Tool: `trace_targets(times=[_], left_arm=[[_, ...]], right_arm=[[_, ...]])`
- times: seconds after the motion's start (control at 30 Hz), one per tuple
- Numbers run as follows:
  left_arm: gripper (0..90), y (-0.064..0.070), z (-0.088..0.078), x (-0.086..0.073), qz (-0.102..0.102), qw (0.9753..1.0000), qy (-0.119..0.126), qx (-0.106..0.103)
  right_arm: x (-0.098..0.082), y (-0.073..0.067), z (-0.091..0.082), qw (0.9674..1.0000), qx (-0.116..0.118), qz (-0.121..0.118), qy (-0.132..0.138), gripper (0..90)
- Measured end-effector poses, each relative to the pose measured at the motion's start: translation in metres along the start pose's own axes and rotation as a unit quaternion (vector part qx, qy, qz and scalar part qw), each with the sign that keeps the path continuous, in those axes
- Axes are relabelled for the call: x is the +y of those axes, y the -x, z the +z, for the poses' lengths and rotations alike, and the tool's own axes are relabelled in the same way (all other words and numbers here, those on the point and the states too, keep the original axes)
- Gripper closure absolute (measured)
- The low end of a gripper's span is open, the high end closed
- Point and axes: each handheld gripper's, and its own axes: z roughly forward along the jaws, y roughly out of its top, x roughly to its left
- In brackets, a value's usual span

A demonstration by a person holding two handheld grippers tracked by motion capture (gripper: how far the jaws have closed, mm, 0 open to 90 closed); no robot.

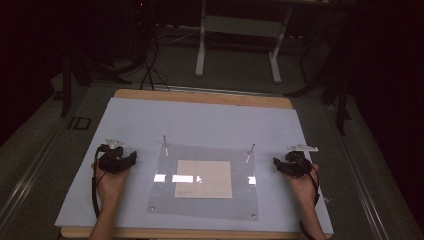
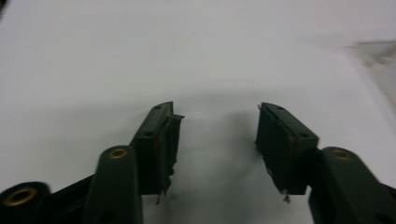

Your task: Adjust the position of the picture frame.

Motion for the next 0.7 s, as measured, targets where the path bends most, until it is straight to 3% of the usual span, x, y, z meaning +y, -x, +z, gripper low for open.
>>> trace_targets(times=[0.03, 0.13, 0.17, 0.27, 0.33, 0.37, 0.53, 0.63, 0.7], left_arm=[[49.0, 0.002, -0.001, 0.0, 0.008, 0.9999, 0.003, -0.012], [49.4, 0.004, -0.003, 0.001, 0.019, 0.9997, 0.004, -0.018], [50.2, 0.008, -0.005, 0.001, 0.038, 0.9984, 0.009, -0.041], [51.4, 0.011, -0.006, 0.001, 0.039, 0.9958, 0.018, -0.081], [54.1, 0.012, -0.006, 0.001, 0.041, 0.9948, 0.02, -0.091], [54.3, 0.016, -0.007, 0.001, 0.052, 0.9925, 0.023, -0.108], [55.1, 0.027, -0.008, 0.004, 0.078, 0.989, 0.02, -0.125], [54.1, 0.031, -0.01, 0.006, 0.08, 0.9876, 0.028, -0.132], [53.9, 0.031, -0.011, 0.007, 0.08, 0.9872, 0.03, -0.135]], right_arm=[[0.0, -0.002, -0.001, 1.0, 0.004, -0.006, 0.002, 45.1], [0.001, -0.005, -0.002, 0.9998, 0.005, -0.02, 0.003, 44.6], [0.001, -0.007, -0.003, 0.9996, 0.007, -0.026, 0.005, 44.8], [0.002, -0.009, -0.005, 0.9993, 0.015, -0.032, 0.012, 47.6], [0.003, -0.01, -0.007, 0.9988, 0.039, -0.022, 0.02, 50.8], [0.004, -0.01, -0.009, 0.998, 0.055, -0.017, 0.026, 52.2], [0.005, -0.014, -0.011, 0.9957, 0.083, -0.023, 0.034, 54.2], [0.006, -0.018, -0.013, 0.9927, 0.107, -0.037, 0.041, 56.4], [0.006, -0.019, -0.014, 0.9923, 0.11, -0.037, 0.044, 56.4]])
